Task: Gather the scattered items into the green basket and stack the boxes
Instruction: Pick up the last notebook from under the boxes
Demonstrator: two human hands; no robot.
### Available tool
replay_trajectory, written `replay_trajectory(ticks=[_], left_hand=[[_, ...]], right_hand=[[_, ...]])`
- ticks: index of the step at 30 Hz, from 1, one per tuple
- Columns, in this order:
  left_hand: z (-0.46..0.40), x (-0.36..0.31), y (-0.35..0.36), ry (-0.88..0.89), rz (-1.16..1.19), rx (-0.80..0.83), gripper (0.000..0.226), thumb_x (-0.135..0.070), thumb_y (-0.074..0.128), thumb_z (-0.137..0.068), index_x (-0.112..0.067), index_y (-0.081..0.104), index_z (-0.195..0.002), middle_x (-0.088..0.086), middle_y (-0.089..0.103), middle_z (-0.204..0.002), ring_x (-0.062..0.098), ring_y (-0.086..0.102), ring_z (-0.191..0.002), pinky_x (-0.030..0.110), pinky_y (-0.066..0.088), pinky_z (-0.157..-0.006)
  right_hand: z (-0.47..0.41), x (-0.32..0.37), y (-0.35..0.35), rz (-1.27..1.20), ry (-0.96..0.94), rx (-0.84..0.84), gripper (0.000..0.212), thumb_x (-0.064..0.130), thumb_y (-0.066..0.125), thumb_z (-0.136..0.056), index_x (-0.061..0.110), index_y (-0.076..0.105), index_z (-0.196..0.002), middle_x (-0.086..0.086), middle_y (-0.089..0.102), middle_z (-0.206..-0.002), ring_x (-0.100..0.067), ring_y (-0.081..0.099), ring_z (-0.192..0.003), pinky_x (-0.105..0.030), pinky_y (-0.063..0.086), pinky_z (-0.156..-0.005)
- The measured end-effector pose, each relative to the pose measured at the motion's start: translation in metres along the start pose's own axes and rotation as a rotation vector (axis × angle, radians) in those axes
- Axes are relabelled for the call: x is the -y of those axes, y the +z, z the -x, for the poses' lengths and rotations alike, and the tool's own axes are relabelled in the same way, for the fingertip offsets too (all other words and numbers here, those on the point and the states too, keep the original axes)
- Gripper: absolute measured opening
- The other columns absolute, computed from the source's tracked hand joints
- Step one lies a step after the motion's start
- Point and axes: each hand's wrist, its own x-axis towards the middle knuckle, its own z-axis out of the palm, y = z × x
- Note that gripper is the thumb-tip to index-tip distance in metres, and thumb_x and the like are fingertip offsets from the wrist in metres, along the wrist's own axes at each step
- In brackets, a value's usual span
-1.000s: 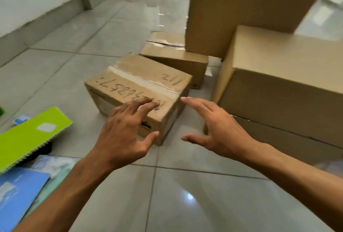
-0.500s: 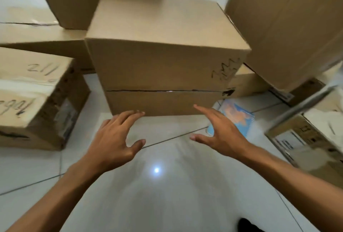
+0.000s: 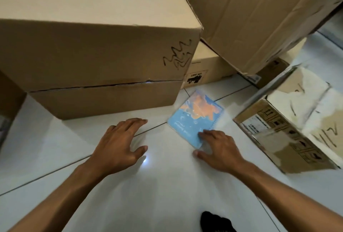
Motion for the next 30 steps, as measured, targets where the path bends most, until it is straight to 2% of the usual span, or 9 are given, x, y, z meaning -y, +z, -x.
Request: replay_trajectory(ticks=[3,5,7,9,13,20,23,27,30], left_hand=[[-0.003,-0.003,0.007,-0.004,-0.006,0.004,0.075,-0.053,0.062,-0.084,-0.036,0.029,-0.149,-0.014,0.035,-0.151,0.011,0.036,-0.134,0.030,0.028,-0.106],[-0.005,-0.004,0.011,-0.008,-0.014,0.014,0.076,-0.056,0.061,-0.083,-0.036,0.028,-0.149,-0.012,0.035,-0.151,0.012,0.036,-0.134,0.031,0.029,-0.107],[-0.005,-0.006,0.016,-0.005,-0.022,0.031,0.079,-0.059,0.060,-0.082,-0.036,0.027,-0.150,-0.012,0.033,-0.152,0.012,0.035,-0.135,0.031,0.029,-0.107],[-0.005,-0.008,0.022,0.003,-0.032,0.052,0.081,-0.062,0.058,-0.081,-0.036,0.024,-0.150,-0.011,0.031,-0.153,0.012,0.032,-0.136,0.030,0.028,-0.108],[-0.011,-0.014,0.033,0.003,-0.057,0.055,0.085,-0.063,0.057,-0.080,-0.034,0.021,-0.151,-0.008,0.028,-0.155,0.014,0.029,-0.138,0.029,0.026,-0.109],[-0.018,-0.010,0.030,-0.017,-0.123,0.011,0.087,-0.057,0.062,-0.077,-0.029,0.025,-0.151,-0.005,0.033,-0.152,0.016,0.033,-0.136,0.031,0.026,-0.108],[-0.015,-0.003,0.024,-0.039,-0.156,0.004,0.089,-0.054,0.065,-0.075,-0.029,0.026,-0.151,-0.004,0.035,-0.151,0.018,0.035,-0.135,0.033,0.029,-0.107],[-0.009,0.009,0.012,-0.075,-0.166,-0.026,0.087,-0.053,0.069,-0.075,-0.028,0.029,-0.149,-0.003,0.039,-0.148,0.019,0.039,-0.132,0.035,0.032,-0.106],[-0.001,0.017,0.005,-0.090,-0.185,-0.043,0.085,-0.053,0.068,-0.076,-0.029,0.028,-0.148,-0.004,0.039,-0.148,0.018,0.038,-0.133,0.034,0.032,-0.107]], right_hand=[[0.007,0.018,0.010,-0.068,-0.137,-0.008,0.075,0.080,0.042,-0.082,0.041,0.041,-0.146,0.014,0.041,-0.149,-0.012,0.035,-0.138,-0.031,0.028,-0.109],[0.005,0.022,0.005,-0.141,-0.227,0.011,0.062,0.072,0.054,-0.085,0.041,0.051,-0.139,0.015,0.049,-0.141,-0.010,0.042,-0.131,-0.024,0.031,-0.103],[-0.003,0.016,-0.002,-0.139,-0.278,-0.103,0.053,0.054,0.070,-0.083,0.038,0.059,-0.132,0.011,0.055,-0.136,-0.014,0.047,-0.127,-0.028,0.036,-0.101],[-0.013,0.004,-0.010,-0.139,-0.152,-0.198,0.066,0.046,0.079,-0.077,0.036,0.054,-0.137,0.004,0.048,-0.143,-0.020,0.043,-0.131,-0.036,0.038,-0.104],[-0.031,-0.021,-0.015,-0.300,0.195,-0.033,0.102,0.065,0.078,-0.069,0.033,0.029,-0.153,-0.002,0.029,-0.157,-0.026,0.031,-0.142,-0.046,0.039,-0.109],[-0.046,-0.013,-0.009,-0.428,0.317,-0.045,0.116,0.062,0.088,-0.055,0.031,0.029,-0.150,-0.007,0.040,-0.143,-0.029,0.042,-0.131,-0.044,0.044,-0.103],[-0.048,-0.006,-0.017,-0.467,0.235,-0.050,0.115,0.050,0.094,-0.053,0.034,0.029,-0.147,-0.006,0.038,-0.138,-0.029,0.045,-0.127,-0.042,0.047,-0.100],[-0.047,0.006,-0.027,-0.479,0.057,-0.042,0.122,0.027,0.098,-0.055,0.050,0.020,-0.146,0.005,0.020,-0.137,-0.025,0.040,-0.130,-0.036,0.051,-0.096],[-0.046,0.022,-0.030,-0.410,-0.048,-0.104,0.118,0.031,0.094,-0.062,0.055,0.015,-0.146,0.001,0.021,-0.146,-0.027,0.045,-0.130,-0.038,0.053,-0.094]])
